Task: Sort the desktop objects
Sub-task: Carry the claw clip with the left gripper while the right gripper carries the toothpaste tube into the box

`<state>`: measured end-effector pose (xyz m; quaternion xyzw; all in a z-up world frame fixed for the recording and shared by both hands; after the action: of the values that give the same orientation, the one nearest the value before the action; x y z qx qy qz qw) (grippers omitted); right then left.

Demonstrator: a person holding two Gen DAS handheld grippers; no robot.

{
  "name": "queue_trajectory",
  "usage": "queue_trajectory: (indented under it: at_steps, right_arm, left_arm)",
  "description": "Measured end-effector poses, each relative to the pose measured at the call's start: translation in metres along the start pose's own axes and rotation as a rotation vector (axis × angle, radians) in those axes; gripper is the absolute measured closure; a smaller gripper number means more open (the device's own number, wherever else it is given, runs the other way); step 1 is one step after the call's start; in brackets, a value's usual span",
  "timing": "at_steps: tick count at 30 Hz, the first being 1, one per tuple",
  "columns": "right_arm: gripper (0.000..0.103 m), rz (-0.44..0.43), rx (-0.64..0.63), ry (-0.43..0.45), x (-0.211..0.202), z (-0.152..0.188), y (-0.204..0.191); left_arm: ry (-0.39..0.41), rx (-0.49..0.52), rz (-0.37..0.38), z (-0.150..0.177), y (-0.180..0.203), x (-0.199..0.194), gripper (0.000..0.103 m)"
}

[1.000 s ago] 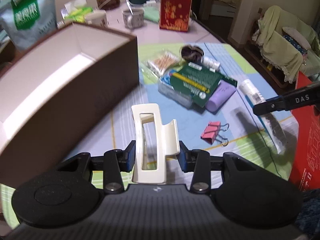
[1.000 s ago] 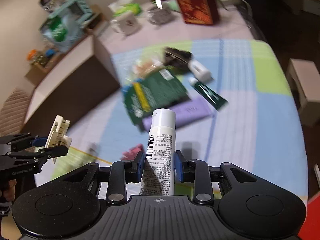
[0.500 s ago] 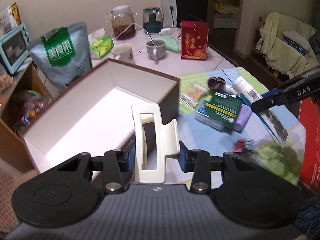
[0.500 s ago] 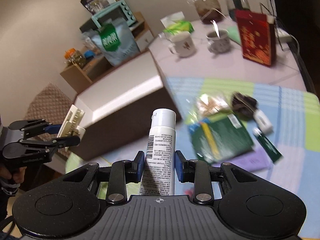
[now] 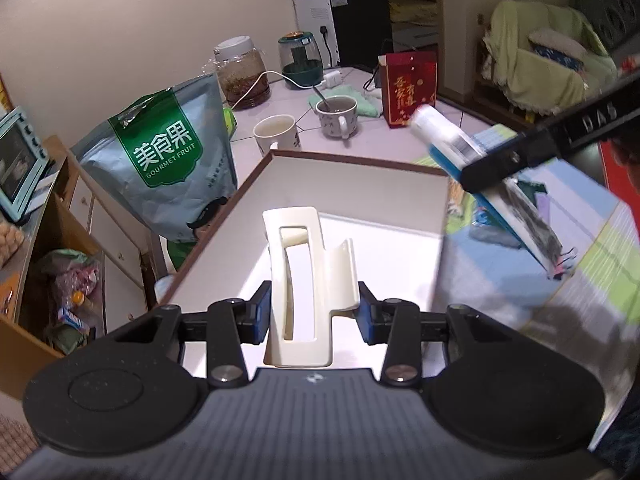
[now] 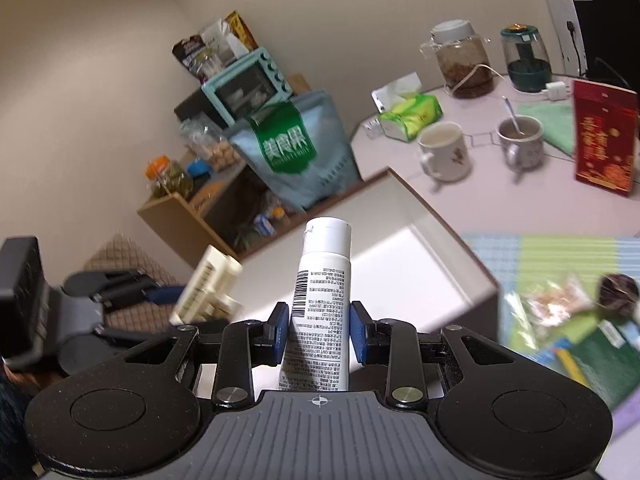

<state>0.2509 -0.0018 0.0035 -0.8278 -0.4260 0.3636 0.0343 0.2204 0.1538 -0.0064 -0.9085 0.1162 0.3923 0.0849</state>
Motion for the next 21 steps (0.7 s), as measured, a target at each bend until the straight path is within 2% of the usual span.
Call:
queue_trajectory:
  at_steps: [4,10,21]
  right_arm:
    - [0.072,0.049,-0.034,0.0,0.035,-0.02,-0.002]
    - [0.072,0.166,-0.142,-0.096,0.09,-0.025,0.02]
    - [0.072,0.218,-0.171,-0.273,0.17,-0.01,0.067]
  left_arm:
    - [-0.014,0.015,0.0,-0.006,-0.021,0.022,0.066]
    - [-0.053,-0.042,0.022,-0.01,-0.036,0.063,0.066]
    - [-0.153,-0.133,0.058,-0.022,-0.04,0.151,0.066]
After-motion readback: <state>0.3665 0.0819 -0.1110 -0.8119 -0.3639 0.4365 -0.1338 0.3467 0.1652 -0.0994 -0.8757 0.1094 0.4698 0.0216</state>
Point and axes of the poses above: each gripper's, at about its wrist camera, not at the fingertips, and x roughly the way its jaws point, y to its right, z to its underside, the point moved 8 cm from there along x, roughly the way its jaws point, and after that the axes turned 11 degrees about -x, right-handed, at the moved point
